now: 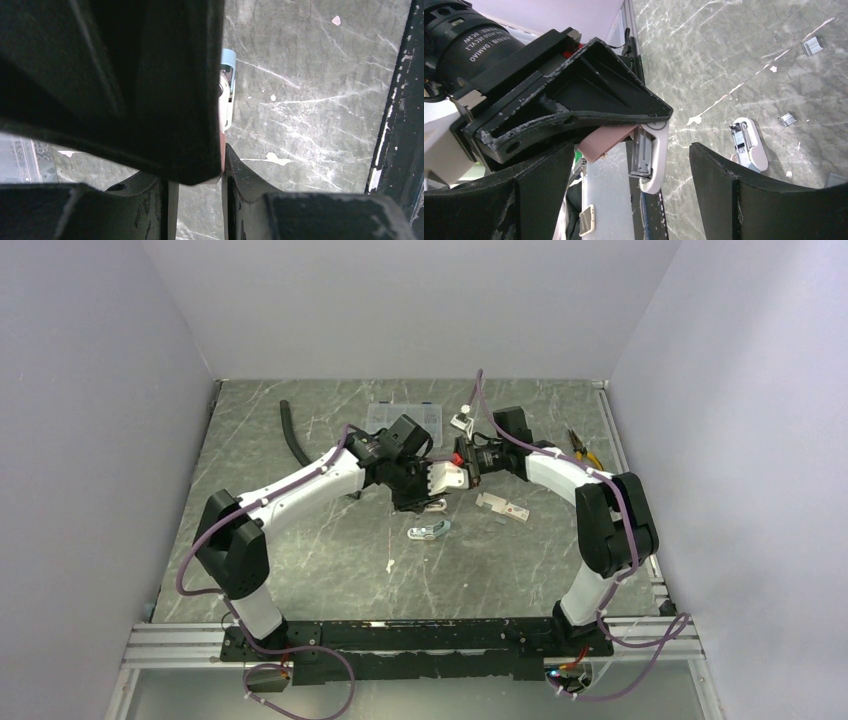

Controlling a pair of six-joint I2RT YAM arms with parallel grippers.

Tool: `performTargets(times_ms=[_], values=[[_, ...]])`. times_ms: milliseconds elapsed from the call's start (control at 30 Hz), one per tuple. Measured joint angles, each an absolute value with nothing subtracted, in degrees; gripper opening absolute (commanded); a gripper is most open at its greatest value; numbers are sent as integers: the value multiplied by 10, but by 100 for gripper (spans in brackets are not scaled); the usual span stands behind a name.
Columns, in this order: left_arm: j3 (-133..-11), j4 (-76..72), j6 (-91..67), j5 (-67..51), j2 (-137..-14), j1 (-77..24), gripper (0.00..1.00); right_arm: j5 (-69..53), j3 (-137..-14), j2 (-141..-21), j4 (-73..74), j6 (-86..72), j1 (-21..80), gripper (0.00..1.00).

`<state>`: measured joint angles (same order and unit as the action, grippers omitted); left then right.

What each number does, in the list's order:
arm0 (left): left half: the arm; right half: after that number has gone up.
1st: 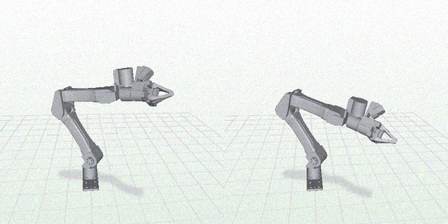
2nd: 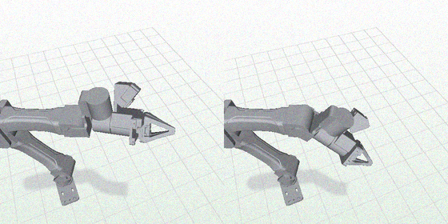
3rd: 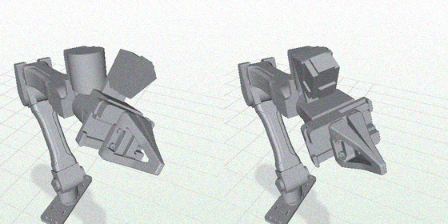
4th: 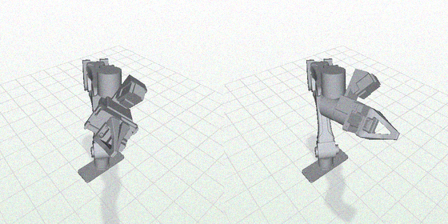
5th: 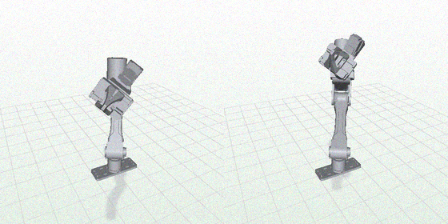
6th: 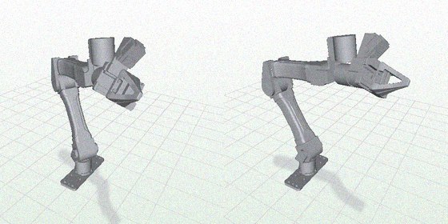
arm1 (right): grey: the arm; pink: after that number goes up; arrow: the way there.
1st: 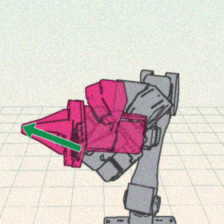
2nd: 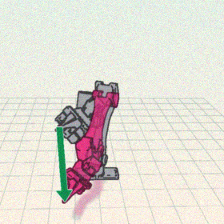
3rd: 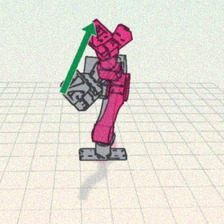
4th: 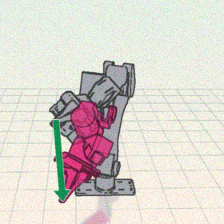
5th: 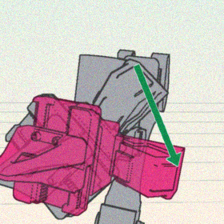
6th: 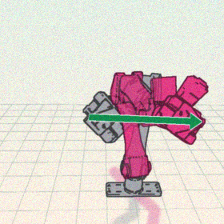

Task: Load the staples into the stapler
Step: Close the stapler at the center of the board.

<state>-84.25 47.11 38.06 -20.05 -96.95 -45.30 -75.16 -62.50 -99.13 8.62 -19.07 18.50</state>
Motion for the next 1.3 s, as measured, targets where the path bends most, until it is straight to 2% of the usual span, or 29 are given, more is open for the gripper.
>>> performTargets(times_ms=[267, 500, 900, 1067, 1233, 1300], values=[[-844, 459, 376, -191, -983, -453, 3, -752, -623, -991, 68, -204, 194, 86], [-848, 458, 368, -183, -986, -454, 3, -744, -623, -1001, 72, -198, 199, 76], [-848, 457, 353, -154, -993, -454, 3, -745, -631, -1038, 78, -178, 197, 32], [-846, 450, 347, -147, -993, -455, 3, -743, -631, -1041, 73, -175, 193, 25], [-842, 441, 343, -146, -993, -455, 3, -742, -631, -1041, 68, -175, 191, 5], [-839, 435, 339, -146, -993, -455, 3, -741, -631, -1041, 68, -175, 190, 2]])
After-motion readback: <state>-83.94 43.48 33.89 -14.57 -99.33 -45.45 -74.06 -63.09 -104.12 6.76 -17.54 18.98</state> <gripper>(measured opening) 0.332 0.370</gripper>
